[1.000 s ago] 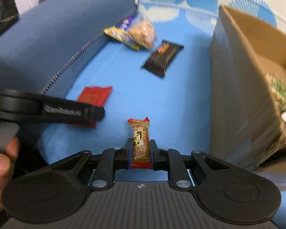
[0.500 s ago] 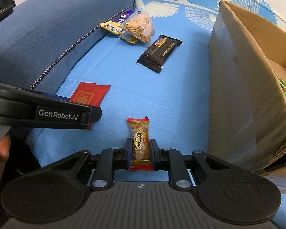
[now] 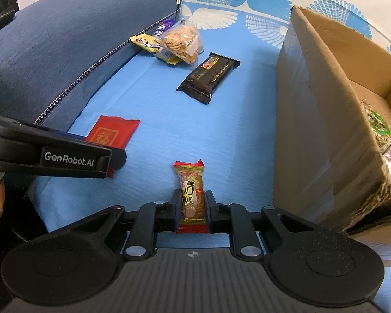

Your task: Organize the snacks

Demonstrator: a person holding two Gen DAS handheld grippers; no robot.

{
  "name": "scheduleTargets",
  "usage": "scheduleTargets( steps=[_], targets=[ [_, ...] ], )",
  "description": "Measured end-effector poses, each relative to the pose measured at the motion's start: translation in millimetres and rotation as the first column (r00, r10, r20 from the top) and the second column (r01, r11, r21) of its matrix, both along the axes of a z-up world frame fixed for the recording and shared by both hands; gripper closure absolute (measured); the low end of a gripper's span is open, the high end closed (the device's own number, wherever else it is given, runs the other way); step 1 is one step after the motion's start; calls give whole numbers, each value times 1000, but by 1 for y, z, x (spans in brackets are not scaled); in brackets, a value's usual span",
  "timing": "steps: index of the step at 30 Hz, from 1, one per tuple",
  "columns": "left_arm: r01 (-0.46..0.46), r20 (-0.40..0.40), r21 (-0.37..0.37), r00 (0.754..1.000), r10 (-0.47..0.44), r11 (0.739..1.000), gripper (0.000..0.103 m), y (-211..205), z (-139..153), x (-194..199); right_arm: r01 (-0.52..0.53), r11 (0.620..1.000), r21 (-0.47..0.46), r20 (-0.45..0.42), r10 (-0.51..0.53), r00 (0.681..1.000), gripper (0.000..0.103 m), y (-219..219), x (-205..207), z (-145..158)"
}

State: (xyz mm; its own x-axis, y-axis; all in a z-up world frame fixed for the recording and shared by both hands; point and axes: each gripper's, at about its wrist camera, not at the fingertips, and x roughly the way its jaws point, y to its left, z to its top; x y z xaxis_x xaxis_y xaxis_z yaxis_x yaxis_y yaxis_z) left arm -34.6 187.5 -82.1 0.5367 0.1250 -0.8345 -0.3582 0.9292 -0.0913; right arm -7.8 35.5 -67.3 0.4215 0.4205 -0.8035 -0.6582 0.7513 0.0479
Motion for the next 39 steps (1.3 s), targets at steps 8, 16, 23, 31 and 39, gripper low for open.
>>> scheduleTargets(
  steps=[8,16,23,31,39],
  targets=[
    [-18,54,2,998,18,1000,52,0,6,-8,-5,999,47,41,4,999,85,-2,-2,11],
    [-27,133,6,991,26,1000,53,0,16,-17,-14,996,90,78,7,997,85,-3,-4,23],
    [-36,203,27,979,30,999,53,-3,26,-25,-33,991,129,132,16,991,85,-3,-7,40],
    [-45,261,73,965,24,996,53,-7,34,-32,-53,982,183,176,20,984,85,-11,-11,58],
    [-99,303,89,950,68,991,52,-2,43,-37,-56,968,243,221,1,975,85,-22,-7,76]
  ],
)
